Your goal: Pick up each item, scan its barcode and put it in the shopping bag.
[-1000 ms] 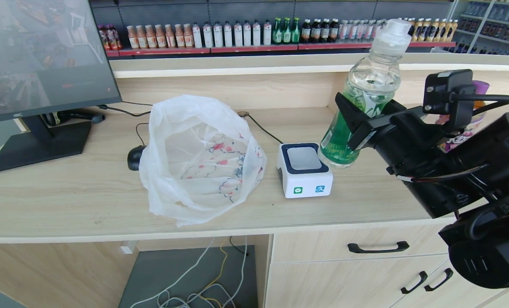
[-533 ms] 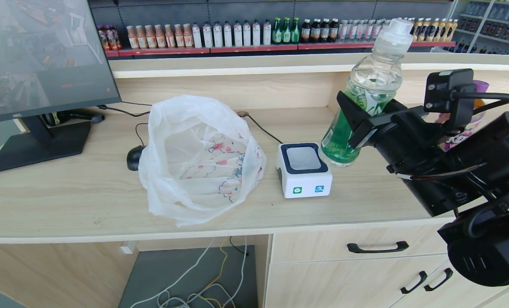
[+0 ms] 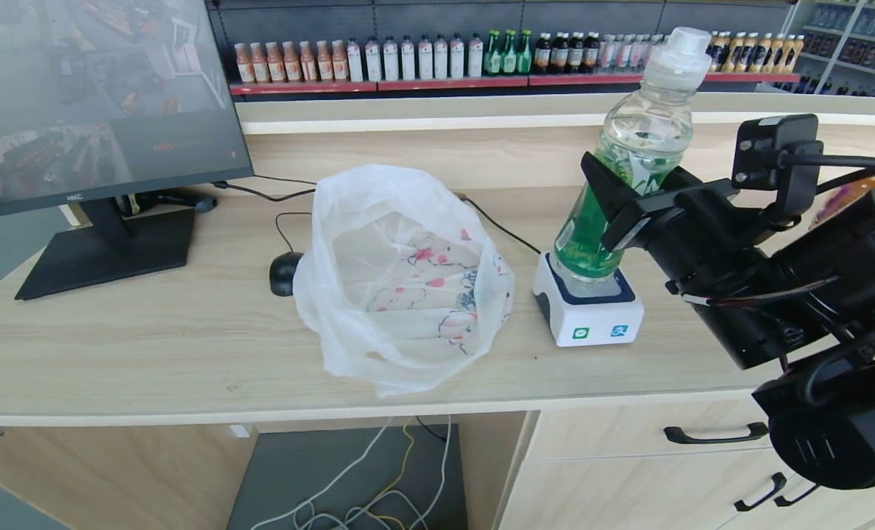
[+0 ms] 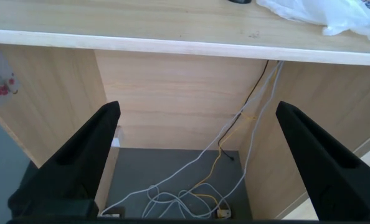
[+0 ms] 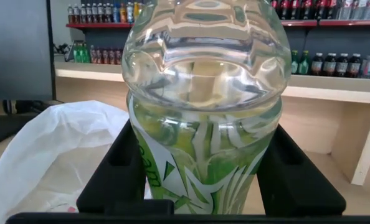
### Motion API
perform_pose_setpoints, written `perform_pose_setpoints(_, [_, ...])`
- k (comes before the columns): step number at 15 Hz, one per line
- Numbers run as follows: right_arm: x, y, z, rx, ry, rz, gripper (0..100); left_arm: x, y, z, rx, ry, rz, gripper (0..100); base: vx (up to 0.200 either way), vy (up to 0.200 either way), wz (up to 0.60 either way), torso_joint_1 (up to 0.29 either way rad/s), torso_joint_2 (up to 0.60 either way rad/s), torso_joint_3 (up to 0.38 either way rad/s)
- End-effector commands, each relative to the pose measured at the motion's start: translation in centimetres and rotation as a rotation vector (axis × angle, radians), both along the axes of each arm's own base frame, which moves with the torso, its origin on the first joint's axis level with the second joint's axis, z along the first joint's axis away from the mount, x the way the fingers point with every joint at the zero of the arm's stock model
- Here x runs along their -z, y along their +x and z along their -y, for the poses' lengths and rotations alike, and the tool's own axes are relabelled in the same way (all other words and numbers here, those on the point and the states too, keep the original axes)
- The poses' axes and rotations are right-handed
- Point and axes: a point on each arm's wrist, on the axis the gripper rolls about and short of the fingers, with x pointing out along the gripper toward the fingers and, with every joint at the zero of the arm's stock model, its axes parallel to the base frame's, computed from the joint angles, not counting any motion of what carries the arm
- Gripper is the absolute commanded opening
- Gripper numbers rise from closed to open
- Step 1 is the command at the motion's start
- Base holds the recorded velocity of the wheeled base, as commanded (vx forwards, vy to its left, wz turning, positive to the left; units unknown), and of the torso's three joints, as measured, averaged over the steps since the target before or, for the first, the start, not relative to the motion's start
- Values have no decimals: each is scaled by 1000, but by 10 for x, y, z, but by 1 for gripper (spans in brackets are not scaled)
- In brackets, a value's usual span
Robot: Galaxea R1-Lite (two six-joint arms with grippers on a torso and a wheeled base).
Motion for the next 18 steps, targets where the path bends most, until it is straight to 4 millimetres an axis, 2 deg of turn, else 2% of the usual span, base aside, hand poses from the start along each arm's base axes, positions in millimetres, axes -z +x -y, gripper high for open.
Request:
perform_pose_setpoints(1, [-3,-3,1,-2,4,9,0,0,0,0,1,0,0,100,0,200,0,2,2,-2])
perform_pose_setpoints(11, [-7,-3,-1,-11,13,24,0,0,0,0,1,3,0,100,0,200,0,3,0,1])
perform_pose_setpoints(15, [-9,-7,-9,-41,18,30,0,0,0,0,1,5,0,100,0,0,0,0,0,0])
perform_pose_setpoints(18, [-1,-4,-20,-70,6,8,0,0,0,0,-1,5,0,100,0,0,0,0,0,0])
